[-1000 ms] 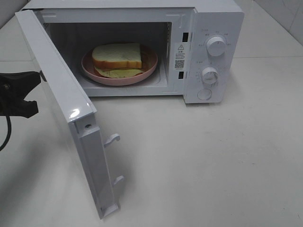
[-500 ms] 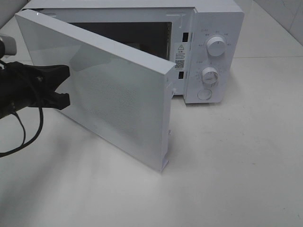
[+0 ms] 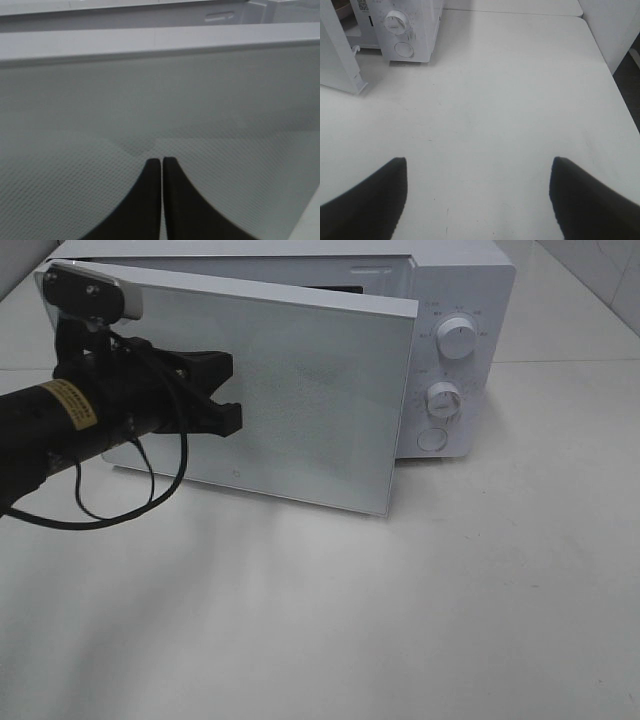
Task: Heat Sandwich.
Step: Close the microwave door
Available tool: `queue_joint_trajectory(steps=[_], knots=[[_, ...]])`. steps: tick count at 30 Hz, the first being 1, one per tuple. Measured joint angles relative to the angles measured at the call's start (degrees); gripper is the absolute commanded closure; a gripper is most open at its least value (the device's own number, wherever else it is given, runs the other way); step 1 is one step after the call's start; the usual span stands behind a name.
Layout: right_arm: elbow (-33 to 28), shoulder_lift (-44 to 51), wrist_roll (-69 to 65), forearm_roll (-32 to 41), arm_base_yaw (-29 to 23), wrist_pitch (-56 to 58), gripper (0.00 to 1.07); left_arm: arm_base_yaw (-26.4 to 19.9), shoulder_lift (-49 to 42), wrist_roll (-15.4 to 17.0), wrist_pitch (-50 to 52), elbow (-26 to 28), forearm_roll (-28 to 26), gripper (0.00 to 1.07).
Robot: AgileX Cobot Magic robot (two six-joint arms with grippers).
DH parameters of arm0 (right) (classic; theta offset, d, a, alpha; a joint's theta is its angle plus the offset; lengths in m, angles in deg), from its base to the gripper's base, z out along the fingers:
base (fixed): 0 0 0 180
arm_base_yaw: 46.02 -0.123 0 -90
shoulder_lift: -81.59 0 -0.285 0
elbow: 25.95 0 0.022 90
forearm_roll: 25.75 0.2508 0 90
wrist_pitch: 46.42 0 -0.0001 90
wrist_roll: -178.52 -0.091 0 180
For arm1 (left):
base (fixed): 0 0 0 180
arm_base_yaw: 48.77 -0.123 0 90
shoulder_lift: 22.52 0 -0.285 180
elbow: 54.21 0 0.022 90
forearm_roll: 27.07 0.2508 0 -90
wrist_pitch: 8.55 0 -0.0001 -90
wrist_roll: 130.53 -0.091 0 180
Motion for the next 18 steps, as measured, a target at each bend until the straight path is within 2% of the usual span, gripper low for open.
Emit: queue_joint_trajectory(steps=[18], knots=[[0.0, 0.0, 0.0, 0.0, 0.0, 0.0, 0.31, 5.6, 8.8, 0.0, -5.0, 15.7, -1.9, 1.06]])
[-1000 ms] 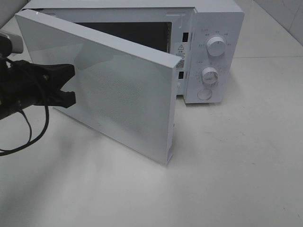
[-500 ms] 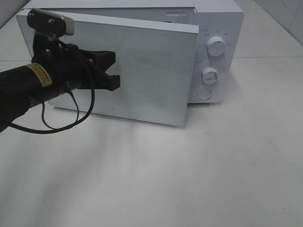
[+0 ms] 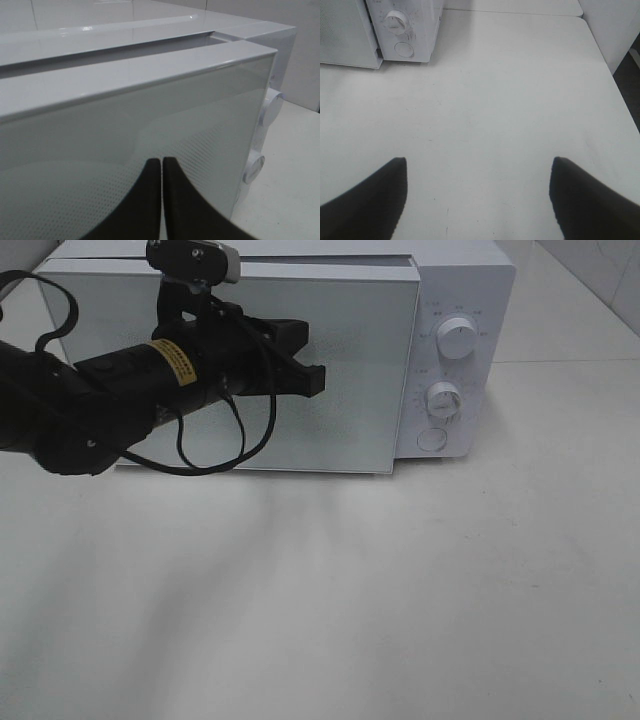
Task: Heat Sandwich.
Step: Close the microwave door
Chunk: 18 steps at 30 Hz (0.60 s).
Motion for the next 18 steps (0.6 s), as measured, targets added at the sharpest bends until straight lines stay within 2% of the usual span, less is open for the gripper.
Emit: queue_joint_trajectory(steps=[6, 18], knots=[[0.0, 0.0, 0.0, 0.0, 0.0, 0.0, 0.31, 0.5, 2.2, 0.0, -0.2, 4.6, -0.6, 1.06], [0.0, 0.0, 0.0, 0.0, 0.0, 0.0, 0.31, 1.7, 6.6, 0.0, -2.9, 12.5, 1.9, 1.06]])
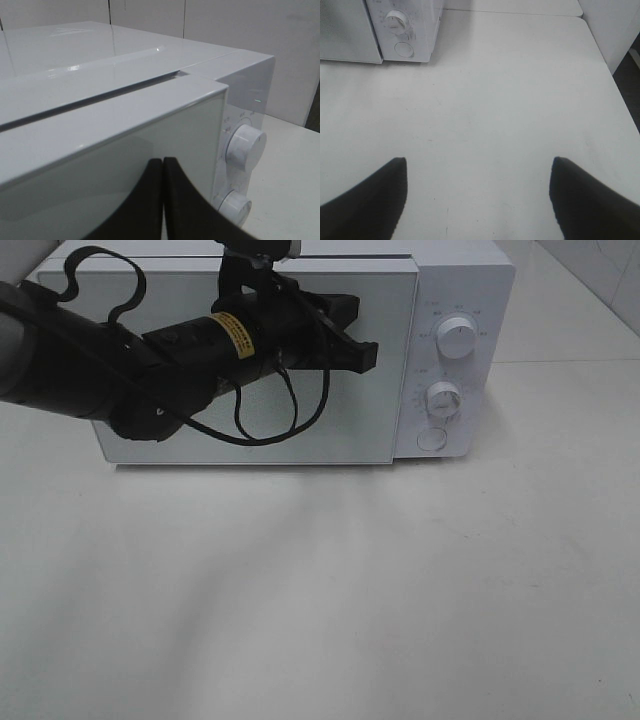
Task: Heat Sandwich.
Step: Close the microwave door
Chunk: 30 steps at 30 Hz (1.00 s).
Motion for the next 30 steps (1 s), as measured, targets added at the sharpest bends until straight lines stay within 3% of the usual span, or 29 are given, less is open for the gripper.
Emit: queue_joint_trajectory(steps=[13, 30], knots=[[0.0, 0.0, 0.0, 0.0, 0.0, 0.0, 0.31, 1.2, 3.6, 0.2, -2.2, 6.0, -2.5, 1.06], [0.0, 0.0, 0.0, 0.0, 0.0, 0.0, 0.31, 1.5, 3.7, 0.2, -2.7, 6.2, -2.4, 1.06]])
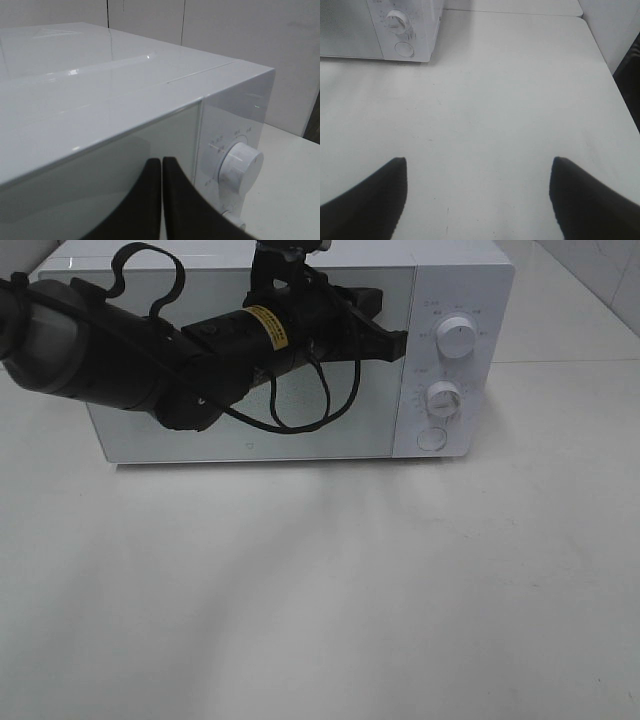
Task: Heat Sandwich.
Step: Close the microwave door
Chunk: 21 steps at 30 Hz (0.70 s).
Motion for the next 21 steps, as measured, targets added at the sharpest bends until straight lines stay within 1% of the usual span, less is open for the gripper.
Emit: queue_joint_trajectory(steps=[7, 11, 12, 14, 16, 17, 18, 20, 21], knots=[[0.0, 0.0, 0.0, 0.0, 0.0, 0.0, 0.31, 0.0, -0.6, 0.2, -0.2, -0.7, 0.8, 1.06], [0.0, 0.0, 0.0, 0.0, 0.0, 0.0, 0.31, -0.5, -2.8, 0.1, -0.1, -3.8, 0.7, 1.06], [0.0, 0.0, 0.0, 0.0, 0.0, 0.0, 0.31, -0.5, -2.8, 0.1, -0.1, -3.8, 0.7, 1.06], [0.0, 0.0, 0.0, 0.0, 0.0, 0.0, 0.31, -0.7, -4.2, 0.0, 0.2, -6.6, -0.3, 1.06], [0.0, 0.0, 0.0, 0.0, 0.0, 0.0, 0.31, -0.6, -5.2, 0.0, 0.4, -8.4, -0.6, 1.06], [0.0, 0.0, 0.0, 0.0, 0.0, 0.0, 0.31, -0.6, -5.2, 0.0, 0.4, -8.4, -0.6, 1.06], [0.0, 0.0, 0.0, 0.0, 0.0, 0.0, 0.31, -0.6, -6.5, 0.0, 0.5, -10.4, -0.6, 1.06], [0.0, 0.0, 0.0, 0.0, 0.0, 0.0, 0.31, -0.4, -7.9, 0.0, 0.5, -12.7, -0.6, 1.06], [0.0, 0.0, 0.0, 0.0, 0.0, 0.0, 0.31, -0.4, -7.9, 0.0, 0.5, -12.7, -0.6, 1.06]])
